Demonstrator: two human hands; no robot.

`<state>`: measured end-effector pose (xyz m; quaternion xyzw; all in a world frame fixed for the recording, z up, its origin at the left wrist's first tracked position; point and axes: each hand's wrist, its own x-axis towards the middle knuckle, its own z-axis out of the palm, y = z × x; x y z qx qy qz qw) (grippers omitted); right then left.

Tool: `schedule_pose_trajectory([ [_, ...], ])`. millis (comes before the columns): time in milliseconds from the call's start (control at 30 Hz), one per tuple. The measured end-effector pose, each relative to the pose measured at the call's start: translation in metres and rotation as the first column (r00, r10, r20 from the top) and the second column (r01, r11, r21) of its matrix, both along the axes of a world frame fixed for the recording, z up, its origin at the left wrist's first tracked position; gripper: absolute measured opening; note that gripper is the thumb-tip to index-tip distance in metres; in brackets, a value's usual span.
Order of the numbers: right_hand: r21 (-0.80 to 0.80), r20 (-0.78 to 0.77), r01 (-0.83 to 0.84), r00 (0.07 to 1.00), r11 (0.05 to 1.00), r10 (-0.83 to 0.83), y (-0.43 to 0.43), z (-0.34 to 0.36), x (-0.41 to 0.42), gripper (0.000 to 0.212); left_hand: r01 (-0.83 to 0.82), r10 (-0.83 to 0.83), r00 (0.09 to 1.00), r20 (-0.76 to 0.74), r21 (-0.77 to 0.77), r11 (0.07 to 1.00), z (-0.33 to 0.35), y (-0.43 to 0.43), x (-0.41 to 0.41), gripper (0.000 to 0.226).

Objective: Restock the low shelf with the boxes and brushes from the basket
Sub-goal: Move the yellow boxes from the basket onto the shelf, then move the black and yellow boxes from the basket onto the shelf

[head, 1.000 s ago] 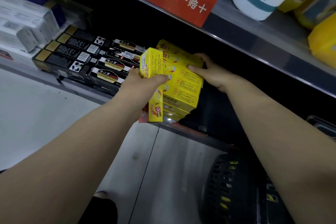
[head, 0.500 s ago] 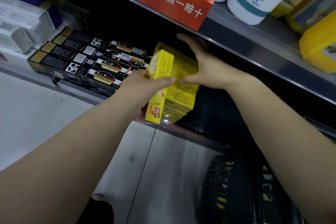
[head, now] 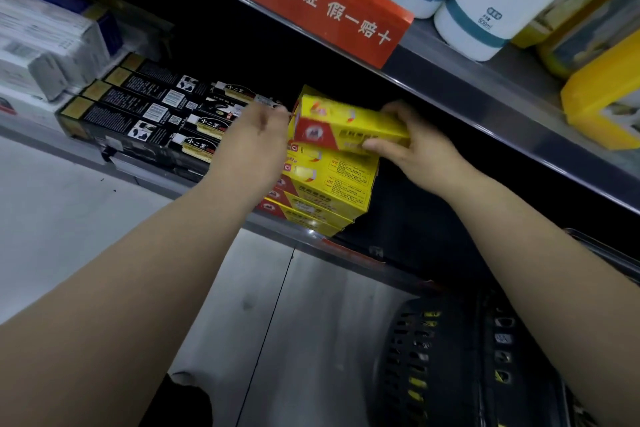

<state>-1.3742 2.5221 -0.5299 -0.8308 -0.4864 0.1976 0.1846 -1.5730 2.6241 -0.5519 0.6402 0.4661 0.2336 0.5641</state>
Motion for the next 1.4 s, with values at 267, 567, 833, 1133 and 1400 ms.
schedule_pose_trajectory([
  [267, -0.019, 0.081, 0.278, 0.958, 0.96, -0.276, 0.05, -0.03, 0.035, 0.06, 0.662, -0.487, 0.668, -0.563, 0.151, 0.734, -0.008, -0.024, 0.004, 0.055],
  [567, -0.145, 0.051, 0.141, 0.99, 0.979, -0.135, 0.069, -0.063, 0.045, 0.046, 0.732, -0.517, 0.576, -0.633, 0.117, 0.672, -0.012, -0.022, 0.002, 0.062],
  [833, -0.198, 0.126, 0.209, 0.974, 0.958, -0.186, 0.073, -0.046, 0.028, 0.058, 0.724, -0.504, 0.585, -0.636, 0.13, 0.677, -0.01, -0.024, 0.005, 0.064],
  [1133, -0.102, 0.029, 0.046, 0.999, 0.994, -0.043, -0.029, 0.029, -0.021, 0.03, 0.648, -0.51, 0.747, -0.427, 0.295, 0.702, 0.028, -0.062, 0.017, 0.046],
  [1400, 0.064, -0.149, 0.185, 0.973, 0.981, -0.174, -0.197, 0.076, -0.047, 0.012, 0.719, -0.671, 0.669, -0.32, 0.504, 0.478, 0.063, -0.147, 0.035, 0.033],
])
